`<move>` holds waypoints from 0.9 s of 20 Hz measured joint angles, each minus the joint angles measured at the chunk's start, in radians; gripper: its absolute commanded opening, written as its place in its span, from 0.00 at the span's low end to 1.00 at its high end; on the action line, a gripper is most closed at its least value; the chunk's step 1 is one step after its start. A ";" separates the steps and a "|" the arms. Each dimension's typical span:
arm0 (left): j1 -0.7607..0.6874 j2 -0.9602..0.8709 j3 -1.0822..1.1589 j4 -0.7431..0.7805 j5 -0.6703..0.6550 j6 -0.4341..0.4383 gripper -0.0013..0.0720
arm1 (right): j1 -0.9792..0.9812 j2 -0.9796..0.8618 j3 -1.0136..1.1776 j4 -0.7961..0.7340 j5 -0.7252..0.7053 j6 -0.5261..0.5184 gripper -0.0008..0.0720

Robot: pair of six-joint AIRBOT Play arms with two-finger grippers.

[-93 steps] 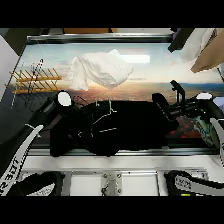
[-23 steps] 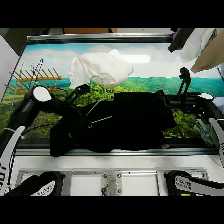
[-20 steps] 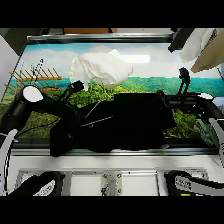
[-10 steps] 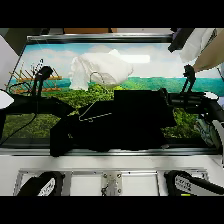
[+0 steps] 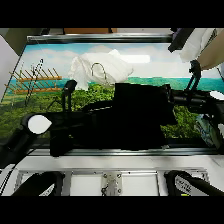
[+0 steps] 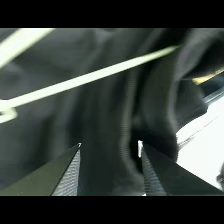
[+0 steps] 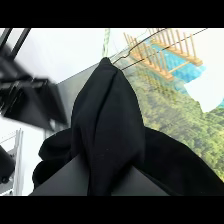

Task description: Fold the clothes and pants, and hang the long-sleeved shirts on hangers.

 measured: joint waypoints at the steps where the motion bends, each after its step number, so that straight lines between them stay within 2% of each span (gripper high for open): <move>1: -0.032 0.001 -0.011 0.000 0.033 -0.021 0.53 | 0.000 0.002 0.000 0.000 -0.003 0.003 0.04; 5: -0.099 -0.013 -0.034 0.000 0.084 -0.067 0.53 | 0.000 0.006 0.000 0.000 -0.013 0.009 0.04; 13: -0.124 -0.114 -0.041 -0.023 -0.011 -0.134 0.51 | 0.000 0.008 0.000 0.000 -0.017 0.013 0.04; 14: -0.126 -0.126 -0.041 -0.024 -0.013 -0.136 0.16 | 0.000 0.009 0.000 0.000 -0.017 0.013 0.04; 15: -0.127 -0.137 -0.041 -0.027 -0.016 -0.142 0.04 | 0.000 0.012 0.000 0.000 -0.017 0.013 0.04; 18: -0.106 -0.164 -0.041 -0.018 -0.032 -0.144 0.04 | 0.000 0.037 0.000 0.000 -0.017 0.037 0.04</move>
